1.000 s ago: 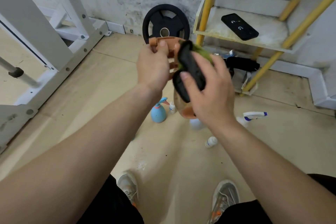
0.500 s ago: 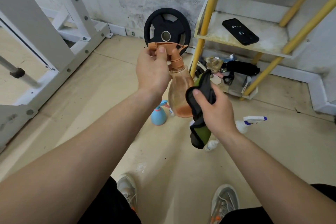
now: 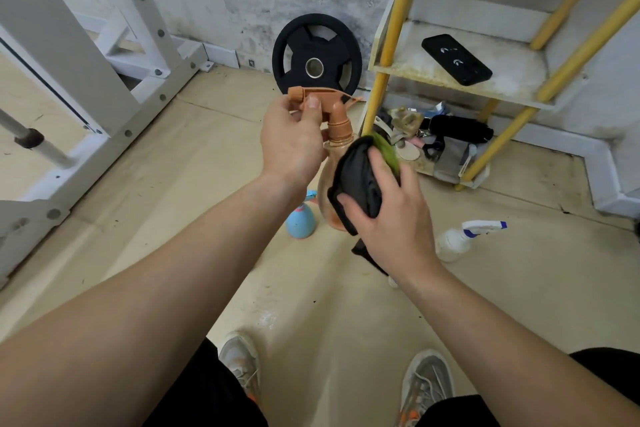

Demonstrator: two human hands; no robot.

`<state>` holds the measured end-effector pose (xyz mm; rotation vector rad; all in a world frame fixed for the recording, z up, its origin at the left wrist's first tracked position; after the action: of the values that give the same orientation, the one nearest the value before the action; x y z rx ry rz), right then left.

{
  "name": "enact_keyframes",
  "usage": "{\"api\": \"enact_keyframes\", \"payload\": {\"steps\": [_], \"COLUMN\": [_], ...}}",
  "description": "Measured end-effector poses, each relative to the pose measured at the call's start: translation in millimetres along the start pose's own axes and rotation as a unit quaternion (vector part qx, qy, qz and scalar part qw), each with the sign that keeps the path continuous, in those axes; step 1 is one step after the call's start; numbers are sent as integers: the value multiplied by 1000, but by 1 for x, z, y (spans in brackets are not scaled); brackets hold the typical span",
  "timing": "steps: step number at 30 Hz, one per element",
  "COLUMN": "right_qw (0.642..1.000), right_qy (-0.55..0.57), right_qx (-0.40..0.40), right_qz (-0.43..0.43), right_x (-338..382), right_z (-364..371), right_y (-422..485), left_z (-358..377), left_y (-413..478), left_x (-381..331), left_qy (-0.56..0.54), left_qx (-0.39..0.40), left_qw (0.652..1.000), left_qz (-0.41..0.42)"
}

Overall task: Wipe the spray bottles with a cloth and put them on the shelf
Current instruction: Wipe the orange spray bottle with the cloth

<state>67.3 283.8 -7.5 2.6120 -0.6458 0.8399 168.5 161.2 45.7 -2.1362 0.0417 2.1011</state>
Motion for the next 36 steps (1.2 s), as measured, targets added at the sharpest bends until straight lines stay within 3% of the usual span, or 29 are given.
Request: {"api": "enact_keyframes", "payload": {"steps": [3, 6, 9, 12, 16, 20, 24, 29, 33, 36], "right_qw": [991, 975, 973, 981, 986, 988, 974, 962, 944, 913], "right_qy": [75, 160, 197, 160, 85, 82, 180, 202, 258, 324], "right_qx": [69, 71, -7, -91, -134, -81, 22, 132, 153, 156], "right_qz": [86, 137, 121, 55, 46, 100, 133, 126, 137, 194], "right_x": [-12, -14, -4, 13, 18, 8, -10, -28, -31, -37], "right_z": [5, 4, -7, -19, -23, -19, -13, -11, -15, -14], "right_y": [5, 15, 21, 20, 20, 20, 22, 19, 16, 18], "left_z": [-1, 0, 4, 12, 19, 22, 17, 3, -3, -6], "left_y": [-1, -2, -7, -17, -26, -27, -23, -10, -1, 2], "left_x": [2, 5, 5, 10, 10, 12, 10, -3, -9, -12], "left_qy": [30, 43, 58, 63, 58, 75, 73, 42, -6, -24], "left_qx": [2, 16, 51, 88, 117, 105, 86, 48, 40, 44], "left_qw": [1000, 999, 997, 993, 990, 990, 992, 997, 999, 999], "left_qz": [-2, 2, 28, 43, 49, 65, 57, 49, 11, -1]}}
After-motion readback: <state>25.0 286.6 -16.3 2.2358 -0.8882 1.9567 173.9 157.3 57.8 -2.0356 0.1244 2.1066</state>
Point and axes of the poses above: each hand's wrist, its own y-axis towards the middle knuckle, its own z-axis out of the palm, x = y × z, the point moved 2 cm from there along y, towards the middle knuckle, and after that the axes turned 3 degrees about z, right-handed, at the moved point
